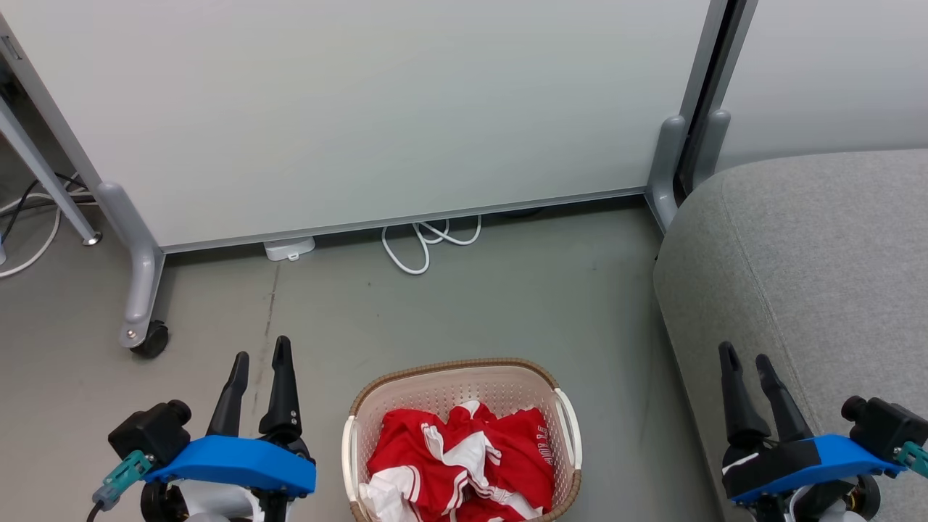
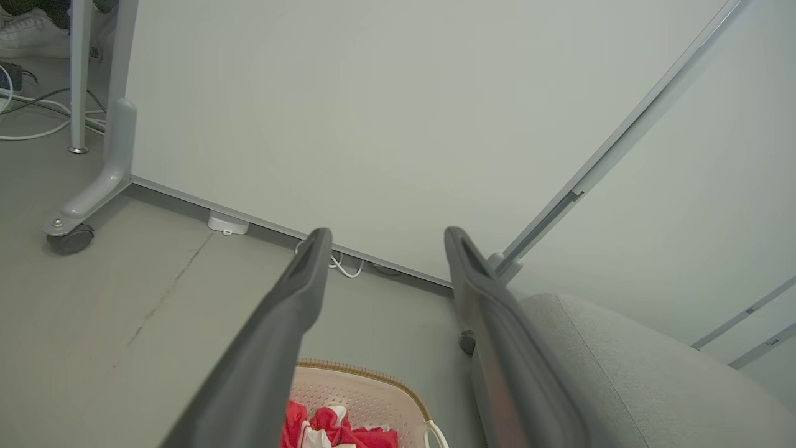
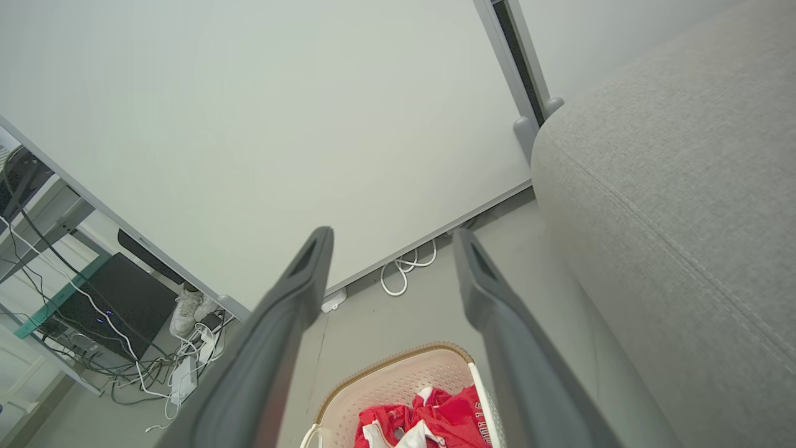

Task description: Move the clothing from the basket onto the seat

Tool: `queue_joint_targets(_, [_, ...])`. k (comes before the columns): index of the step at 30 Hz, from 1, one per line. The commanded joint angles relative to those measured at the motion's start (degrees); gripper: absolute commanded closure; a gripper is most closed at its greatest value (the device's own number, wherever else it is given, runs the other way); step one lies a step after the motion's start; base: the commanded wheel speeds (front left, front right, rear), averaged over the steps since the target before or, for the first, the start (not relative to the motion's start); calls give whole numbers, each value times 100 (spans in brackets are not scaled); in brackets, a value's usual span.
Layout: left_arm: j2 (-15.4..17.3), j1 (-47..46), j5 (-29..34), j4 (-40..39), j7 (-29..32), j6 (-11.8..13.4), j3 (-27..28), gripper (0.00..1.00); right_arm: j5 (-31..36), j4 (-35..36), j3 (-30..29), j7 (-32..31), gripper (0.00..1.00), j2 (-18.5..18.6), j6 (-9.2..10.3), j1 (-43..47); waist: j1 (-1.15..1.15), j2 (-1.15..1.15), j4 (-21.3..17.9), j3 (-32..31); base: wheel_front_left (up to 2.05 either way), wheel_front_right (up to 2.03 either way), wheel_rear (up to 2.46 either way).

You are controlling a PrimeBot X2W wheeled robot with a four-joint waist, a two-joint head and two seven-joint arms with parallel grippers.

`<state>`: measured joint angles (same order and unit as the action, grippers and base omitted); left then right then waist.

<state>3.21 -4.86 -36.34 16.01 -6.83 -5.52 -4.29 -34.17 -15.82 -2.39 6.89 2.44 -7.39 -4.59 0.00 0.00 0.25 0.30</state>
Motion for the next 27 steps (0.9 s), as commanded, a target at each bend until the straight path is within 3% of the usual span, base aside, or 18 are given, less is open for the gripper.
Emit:
queue_joint_targets(1, [35, -139, 165, -31, -62, 9, -24, 0, 165, 34, 8, 57, 0, 42, -9, -140, 0, 0, 0, 2, 0, 0, 0])
queue_joint_targets(27, [4, -198, 1405, 161, -436, -91, -97, 0, 1728, -79, 60, 432, 0, 51, -12, -163, 0, 0, -10, 49, 0, 0, 0])
